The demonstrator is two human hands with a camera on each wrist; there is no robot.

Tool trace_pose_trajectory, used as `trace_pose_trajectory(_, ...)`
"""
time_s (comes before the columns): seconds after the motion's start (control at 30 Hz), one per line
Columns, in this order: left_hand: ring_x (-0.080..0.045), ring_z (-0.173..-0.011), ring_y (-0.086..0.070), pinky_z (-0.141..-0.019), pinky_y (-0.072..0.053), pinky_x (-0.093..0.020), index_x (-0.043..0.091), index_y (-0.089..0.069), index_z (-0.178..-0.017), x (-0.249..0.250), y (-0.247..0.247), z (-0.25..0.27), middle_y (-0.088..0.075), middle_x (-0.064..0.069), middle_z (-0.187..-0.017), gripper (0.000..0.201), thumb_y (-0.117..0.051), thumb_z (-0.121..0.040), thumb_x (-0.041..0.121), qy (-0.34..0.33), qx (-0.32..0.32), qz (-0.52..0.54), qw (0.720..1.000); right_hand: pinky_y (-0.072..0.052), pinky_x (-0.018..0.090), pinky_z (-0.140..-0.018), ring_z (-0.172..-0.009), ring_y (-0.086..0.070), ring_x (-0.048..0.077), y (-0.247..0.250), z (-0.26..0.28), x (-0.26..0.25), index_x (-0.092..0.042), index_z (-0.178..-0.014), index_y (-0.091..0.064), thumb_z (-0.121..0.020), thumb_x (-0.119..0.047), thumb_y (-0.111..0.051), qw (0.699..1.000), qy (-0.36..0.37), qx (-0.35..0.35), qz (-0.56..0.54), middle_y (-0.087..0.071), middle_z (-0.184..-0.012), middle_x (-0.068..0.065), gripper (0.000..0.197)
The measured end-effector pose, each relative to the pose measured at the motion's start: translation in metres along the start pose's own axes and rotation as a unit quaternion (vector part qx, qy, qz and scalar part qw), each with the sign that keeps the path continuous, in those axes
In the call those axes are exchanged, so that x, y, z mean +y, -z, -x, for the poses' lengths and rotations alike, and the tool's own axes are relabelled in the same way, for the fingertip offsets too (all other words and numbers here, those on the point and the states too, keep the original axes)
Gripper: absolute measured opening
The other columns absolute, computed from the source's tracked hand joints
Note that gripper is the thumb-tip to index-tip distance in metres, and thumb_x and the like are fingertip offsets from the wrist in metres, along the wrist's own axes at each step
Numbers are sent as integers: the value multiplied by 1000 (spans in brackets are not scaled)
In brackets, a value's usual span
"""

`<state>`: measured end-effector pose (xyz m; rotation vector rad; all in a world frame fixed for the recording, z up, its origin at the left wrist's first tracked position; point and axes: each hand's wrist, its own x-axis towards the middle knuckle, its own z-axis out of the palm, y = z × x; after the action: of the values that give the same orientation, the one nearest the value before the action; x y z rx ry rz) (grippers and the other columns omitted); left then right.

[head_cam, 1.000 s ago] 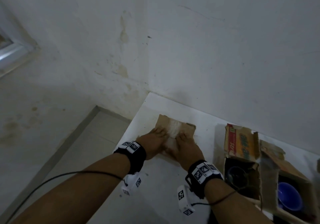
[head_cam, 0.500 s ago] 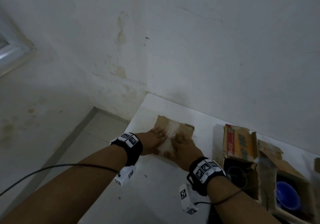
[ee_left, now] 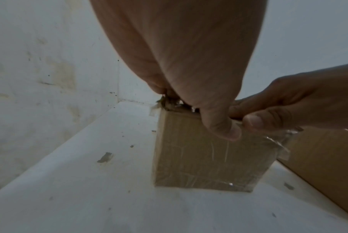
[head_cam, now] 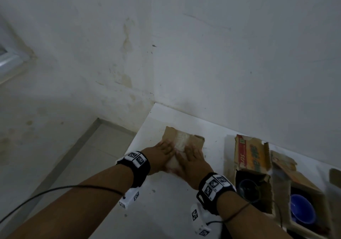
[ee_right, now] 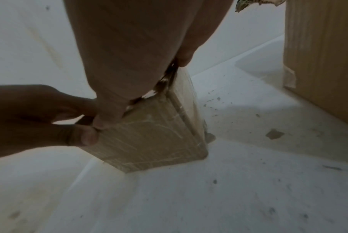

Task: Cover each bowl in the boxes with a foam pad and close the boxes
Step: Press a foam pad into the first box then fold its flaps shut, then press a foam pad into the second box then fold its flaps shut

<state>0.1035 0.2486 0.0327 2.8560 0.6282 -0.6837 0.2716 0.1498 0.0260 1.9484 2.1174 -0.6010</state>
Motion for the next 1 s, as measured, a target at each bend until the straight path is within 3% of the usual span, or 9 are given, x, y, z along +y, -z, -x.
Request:
trace_pose_trajectory(0.1,-35,-148,5,-119,7,-38,4,-5,-153,5,-10,6,-2,-19,-161,70,-39,-102,37,-3,32,-3,999,3,50,-116,-145,5,40,0,5,-4,-27,-151,-8,-66,-75,16,1000,-8,-12,-3,-4,-158,20,101)
trace_pose_trajectory(0.23,-36,-148,-6,-112,11,-37,4,-18,-151,13,-27,10,-14,-20,-159,58,-42,-100,17,8,113,19,993,-39,61,-100,-123,-48,49,-5,18,-20,-16,-133,-51,-98,-52,-6,999,-45,-10,26,-54,-132,24,67)
trace_pose_trajectory(0.33,-32,-149,0,-116,10,-36,4,-14,-152,16,-32,8,-9,-17,-161,57,-36,-101,12,28,98,22,995,-49,61,-87,-107,-60,46,-16,21,-21,-14,-124,-52,-84,-41,-55,997,-7,40,73,-64,-118,13,48)
trace_pose_trajectory(0.47,-32,-148,-14,-120,-8,-41,4,-27,-150,21,-29,10,-22,-17,-158,53,-34,-98,10,45,84,19,995,-50,61,-82,-98,-65,42,-13,17,-24,-15,-114,-67,-82,-35,-44,996,-8,45,72,-69,-107,3,44)
trace_pose_trajectory(0.57,-25,-110,-66,-91,-53,-37,13,-74,-110,26,-31,12,-72,-7,-115,56,-31,-74,11,48,114,38,992,-51,56,-84,-98,-67,37,-16,14,-29,-13,-108,-69,-66,-28,-79,998,-12,51,29,-71,-103,4,46)
trace_pose_trajectory(0.63,-21,-92,-73,-69,-59,-28,19,-79,-94,35,-33,19,-77,-1,-97,53,-31,-70,13,61,150,51,985,-51,54,-85,-102,-65,40,-22,14,-28,-9,-111,-68,-59,-19,-85,997,0,71,-14,-71,-107,10,55)
trace_pose_trajectory(0.7,-24,-90,-74,-59,-58,-27,19,-78,-94,43,-39,24,-76,-2,-97,51,-34,-71,11,67,182,74,978,-40,55,-99,-118,-55,43,-26,26,-27,-7,-124,-59,-74,-17,-75,993,25,98,-55,-63,-125,15,53)
trace_pose_trajectory(0.83,-35,-104,-68,-91,-54,-46,10,-72,-109,73,-45,33,-72,-12,-111,44,-37,-83,10,91,232,107,962,-1,34,-116,-144,-21,27,-29,79,-23,-10,-145,-32,-99,-29,-37,969,6,172,-176,-29,-154,10,50)
trace_pose_trajectory(1.0,-31,-124,-51,-112,-24,-38,8,-67,-117,154,-60,37,-63,-11,-127,45,-30,-100,27,113,342,229,905,-29,14,-104,-121,-53,15,-57,157,1,-21,-130,-56,-97,-26,-49,940,-12,143,-309,-59,-132,0,34)
